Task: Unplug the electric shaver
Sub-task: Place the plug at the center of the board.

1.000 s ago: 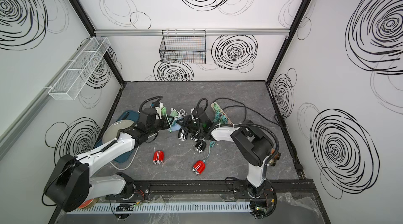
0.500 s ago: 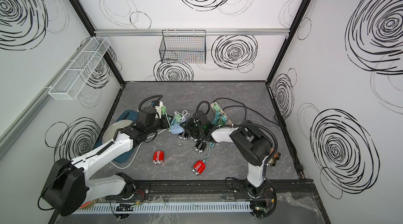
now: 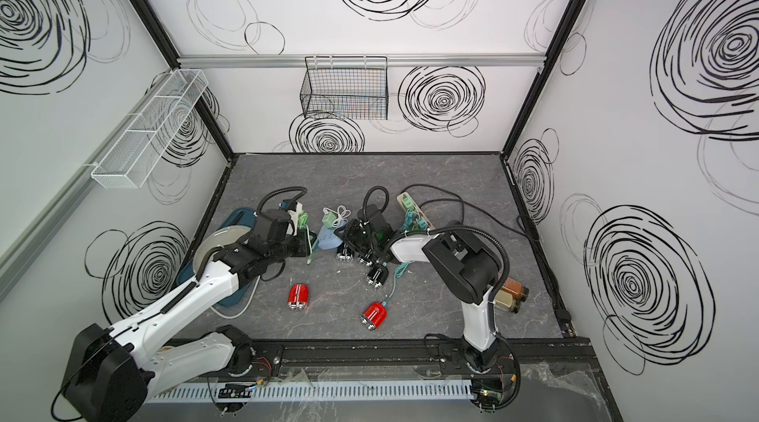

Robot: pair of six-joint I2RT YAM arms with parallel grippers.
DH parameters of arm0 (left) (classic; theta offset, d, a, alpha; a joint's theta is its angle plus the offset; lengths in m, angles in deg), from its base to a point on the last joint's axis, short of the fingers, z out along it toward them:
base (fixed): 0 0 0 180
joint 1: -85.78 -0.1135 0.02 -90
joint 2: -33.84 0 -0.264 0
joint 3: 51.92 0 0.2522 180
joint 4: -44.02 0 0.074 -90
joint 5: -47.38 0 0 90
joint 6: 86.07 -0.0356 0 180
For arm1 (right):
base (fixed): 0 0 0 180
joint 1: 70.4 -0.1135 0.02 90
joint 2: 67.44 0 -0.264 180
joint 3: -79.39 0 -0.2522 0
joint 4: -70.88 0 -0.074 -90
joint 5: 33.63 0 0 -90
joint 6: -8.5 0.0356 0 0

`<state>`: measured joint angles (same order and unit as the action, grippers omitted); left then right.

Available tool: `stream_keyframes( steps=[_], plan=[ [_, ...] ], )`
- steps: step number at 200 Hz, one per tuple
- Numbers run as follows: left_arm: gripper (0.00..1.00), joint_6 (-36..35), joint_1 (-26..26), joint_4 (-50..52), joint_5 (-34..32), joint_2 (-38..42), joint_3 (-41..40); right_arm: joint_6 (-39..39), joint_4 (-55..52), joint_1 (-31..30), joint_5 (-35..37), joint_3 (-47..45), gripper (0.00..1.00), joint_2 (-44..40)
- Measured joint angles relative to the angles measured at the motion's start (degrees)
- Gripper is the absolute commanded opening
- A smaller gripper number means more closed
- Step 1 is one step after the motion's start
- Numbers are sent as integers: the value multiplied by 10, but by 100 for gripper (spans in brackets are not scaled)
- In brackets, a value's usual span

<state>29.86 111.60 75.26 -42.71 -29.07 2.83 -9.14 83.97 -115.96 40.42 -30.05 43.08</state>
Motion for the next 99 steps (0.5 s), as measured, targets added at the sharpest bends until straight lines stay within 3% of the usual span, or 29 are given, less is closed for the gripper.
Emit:
stream_keyframes(
  steps=[67, 99],
  plan=[
    [24, 2, -2, 32, -38, -56, -23, -3, 20, 0, -8, 5, 32, 16],
    [24, 16, 5, 65, -100, -69, -24, -4, 21, 0, -9, 5, 32, 16]
  ],
)
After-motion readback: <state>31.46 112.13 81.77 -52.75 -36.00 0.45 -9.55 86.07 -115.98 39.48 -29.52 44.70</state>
